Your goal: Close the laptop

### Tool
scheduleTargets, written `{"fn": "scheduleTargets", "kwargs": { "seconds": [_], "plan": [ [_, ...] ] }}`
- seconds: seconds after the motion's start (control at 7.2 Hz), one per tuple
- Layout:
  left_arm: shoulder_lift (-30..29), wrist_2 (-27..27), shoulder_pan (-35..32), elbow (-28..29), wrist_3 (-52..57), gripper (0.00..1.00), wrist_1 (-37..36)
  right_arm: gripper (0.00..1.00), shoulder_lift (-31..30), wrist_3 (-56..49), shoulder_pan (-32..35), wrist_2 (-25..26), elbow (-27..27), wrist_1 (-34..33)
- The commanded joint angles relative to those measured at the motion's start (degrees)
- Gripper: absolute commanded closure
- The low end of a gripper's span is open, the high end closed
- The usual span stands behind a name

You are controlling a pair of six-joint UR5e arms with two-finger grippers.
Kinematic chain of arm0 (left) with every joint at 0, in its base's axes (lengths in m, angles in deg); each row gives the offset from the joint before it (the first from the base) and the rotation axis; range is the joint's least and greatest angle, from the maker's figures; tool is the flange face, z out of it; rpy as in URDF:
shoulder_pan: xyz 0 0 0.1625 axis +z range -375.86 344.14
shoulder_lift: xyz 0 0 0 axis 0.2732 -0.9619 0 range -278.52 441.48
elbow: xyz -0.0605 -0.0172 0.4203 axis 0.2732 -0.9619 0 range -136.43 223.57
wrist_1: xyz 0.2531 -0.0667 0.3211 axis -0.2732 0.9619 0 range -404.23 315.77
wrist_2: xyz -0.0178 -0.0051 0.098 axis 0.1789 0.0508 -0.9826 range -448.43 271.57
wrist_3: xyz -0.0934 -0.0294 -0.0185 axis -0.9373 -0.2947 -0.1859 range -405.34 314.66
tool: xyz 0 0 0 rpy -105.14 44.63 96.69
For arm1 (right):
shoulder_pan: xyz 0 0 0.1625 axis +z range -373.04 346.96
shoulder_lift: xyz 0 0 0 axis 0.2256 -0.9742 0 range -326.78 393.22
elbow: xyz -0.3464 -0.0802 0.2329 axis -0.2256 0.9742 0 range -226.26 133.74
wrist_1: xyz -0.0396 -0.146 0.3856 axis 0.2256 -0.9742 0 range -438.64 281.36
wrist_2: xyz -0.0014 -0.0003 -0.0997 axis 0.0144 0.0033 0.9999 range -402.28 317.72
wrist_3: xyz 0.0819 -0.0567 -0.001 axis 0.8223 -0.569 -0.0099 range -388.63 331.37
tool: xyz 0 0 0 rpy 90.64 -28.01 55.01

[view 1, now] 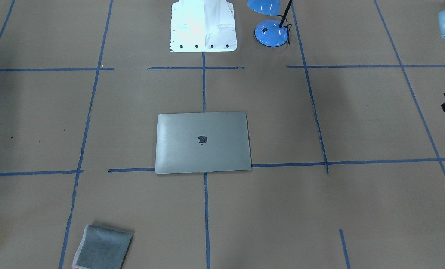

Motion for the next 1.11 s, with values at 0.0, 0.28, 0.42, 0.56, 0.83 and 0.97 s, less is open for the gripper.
{"fn": "scheduleTargets", "kwargs": {
  "seconds": [0.0,0.28,0.42,0.56,0.83,0.97],
  "plan": [
    [2.3,5.2,-6.7,8.7,7.6,0.00,0.7,0.00,-3.1,0.2,2.7,-4.2,-0.3,-1.3],
    [2.9,5.2,-6.7,10.2,8.8,0.00,0.9,0.00,-3.9,0.8,2.6,-4.2,0.8,-1.3],
    [2.8,5.2,-6.8,9.5,8.8,0.00,0.4,0.00,-4.0,1.0,2.6,-4.2,1.8,-1.3],
    [2.6,5.0,-6.9,8.7,8.8,0.00,0.1,0.00,-3.9,3.1,2.6,-4.2,1.9,-1.3],
    [2.4,4.9,-7.0,8.6,8.8,0.00,0.1,0.00,-4.0,7.6,2.6,-4.3,2.7,-1.2],
    [2.4,4.9,-7.0,8.7,8.8,0.00,0.1,0.00,-3.9,8.0,2.6,-4.3,3.3,-1.2]
  ]
}}
